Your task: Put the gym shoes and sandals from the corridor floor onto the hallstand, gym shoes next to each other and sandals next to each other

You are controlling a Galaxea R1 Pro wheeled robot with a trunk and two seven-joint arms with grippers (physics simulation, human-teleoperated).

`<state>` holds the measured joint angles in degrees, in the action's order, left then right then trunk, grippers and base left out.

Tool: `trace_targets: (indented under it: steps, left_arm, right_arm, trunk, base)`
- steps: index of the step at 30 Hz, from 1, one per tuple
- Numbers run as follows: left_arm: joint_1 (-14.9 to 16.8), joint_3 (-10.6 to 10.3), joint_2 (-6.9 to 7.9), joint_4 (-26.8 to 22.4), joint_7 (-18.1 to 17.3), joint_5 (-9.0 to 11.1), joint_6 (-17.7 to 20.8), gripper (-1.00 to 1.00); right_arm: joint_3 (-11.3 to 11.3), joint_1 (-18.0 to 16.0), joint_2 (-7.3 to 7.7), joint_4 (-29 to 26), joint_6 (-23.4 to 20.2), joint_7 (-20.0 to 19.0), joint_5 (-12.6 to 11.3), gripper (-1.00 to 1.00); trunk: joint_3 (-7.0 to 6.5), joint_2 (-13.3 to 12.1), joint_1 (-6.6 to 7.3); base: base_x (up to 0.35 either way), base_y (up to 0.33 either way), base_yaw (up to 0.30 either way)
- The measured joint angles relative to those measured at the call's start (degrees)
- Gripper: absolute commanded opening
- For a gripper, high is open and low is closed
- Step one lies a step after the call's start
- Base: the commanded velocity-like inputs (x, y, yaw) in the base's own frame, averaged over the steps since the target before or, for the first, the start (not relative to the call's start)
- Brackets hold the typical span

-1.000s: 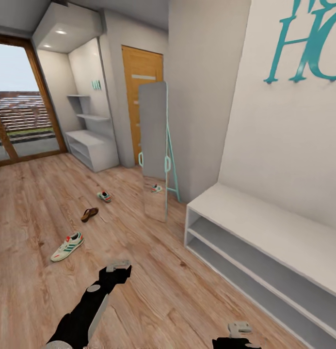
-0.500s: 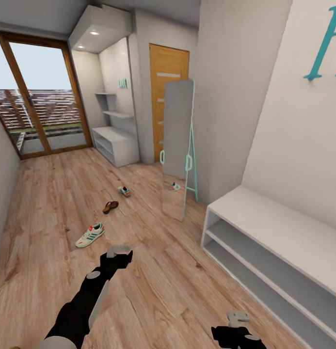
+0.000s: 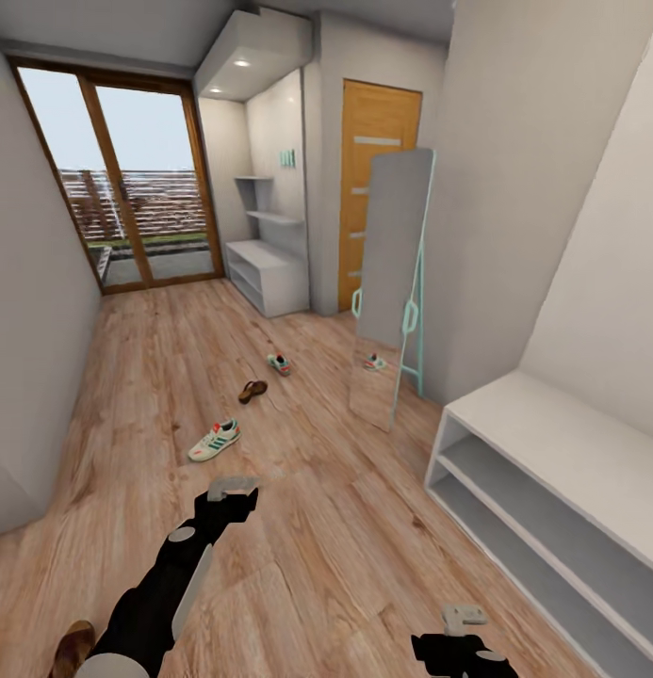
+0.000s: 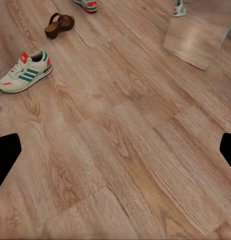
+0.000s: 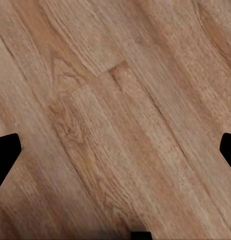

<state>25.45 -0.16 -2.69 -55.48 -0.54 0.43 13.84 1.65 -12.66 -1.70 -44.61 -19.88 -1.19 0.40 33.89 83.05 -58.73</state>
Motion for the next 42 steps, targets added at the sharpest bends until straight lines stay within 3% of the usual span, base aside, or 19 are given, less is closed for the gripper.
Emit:
trace_targets:
  steps: [12,42]
  left_arm:
    - [0.0,0.0,-0.02,0.0,0.0,0.1,0.1,1.0]
    - [0.0,0.0,-0.03,0.0,0.0,0.2,0.1,1.0]
  right_arm:
    - [0.0,0.0,-0.01,0.1,0.0,0.1,0.0,1.0]
    - [0.0,0.0,-0.01,0.1,0.1,0.1,0.1,1.0]
  trunk:
    - [0.48,0.0,0.01]
    - [1.68,0.0,0.03]
  base:
    - [0.016,0.006,0.285]
    - [0.145,0.113,0.285]
